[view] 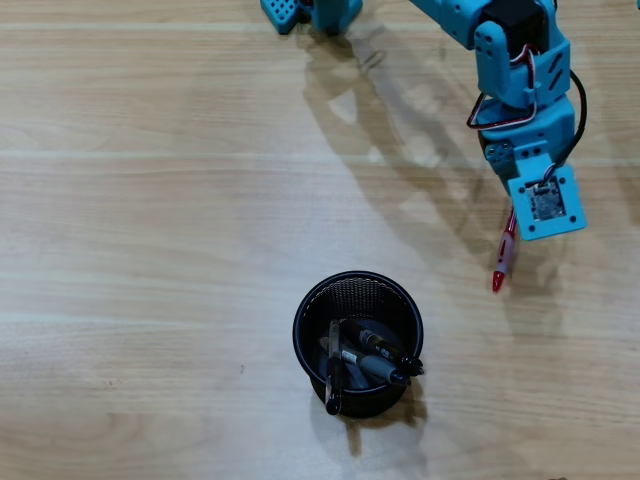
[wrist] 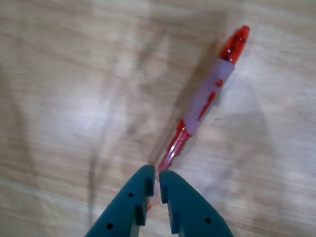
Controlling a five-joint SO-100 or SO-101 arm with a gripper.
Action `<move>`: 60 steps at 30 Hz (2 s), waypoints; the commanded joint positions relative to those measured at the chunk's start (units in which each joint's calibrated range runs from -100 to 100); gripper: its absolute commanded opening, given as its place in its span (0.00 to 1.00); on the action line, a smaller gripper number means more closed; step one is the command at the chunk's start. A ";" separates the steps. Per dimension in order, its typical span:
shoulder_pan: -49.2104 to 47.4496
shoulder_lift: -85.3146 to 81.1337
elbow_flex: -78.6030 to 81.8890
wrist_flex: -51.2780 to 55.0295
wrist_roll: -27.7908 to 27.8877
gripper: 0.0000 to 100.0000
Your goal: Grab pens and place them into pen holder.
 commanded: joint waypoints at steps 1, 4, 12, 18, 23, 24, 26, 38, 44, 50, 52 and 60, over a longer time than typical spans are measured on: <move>1.48 0.12 -2.77 1.07 -0.20 0.02; 1.66 0.54 -2.86 1.07 -0.20 0.02; 1.84 0.46 -2.86 1.16 -0.25 0.02; 1.84 -0.13 -2.50 1.16 -0.25 0.02; 1.75 -0.30 -2.77 1.16 -0.15 0.15; 1.66 -0.30 -2.86 1.16 -0.15 0.18; 1.48 -0.30 -2.86 1.16 -0.15 0.19; 0.75 0.04 -2.86 0.30 -0.50 0.19; -0.07 0.71 -2.86 0.13 -0.66 0.19; -3.15 0.79 -2.41 -4.35 -3.20 0.19; -3.79 0.79 -2.41 -4.95 -3.60 0.19; -3.25 0.79 -2.23 -4.09 -3.50 0.19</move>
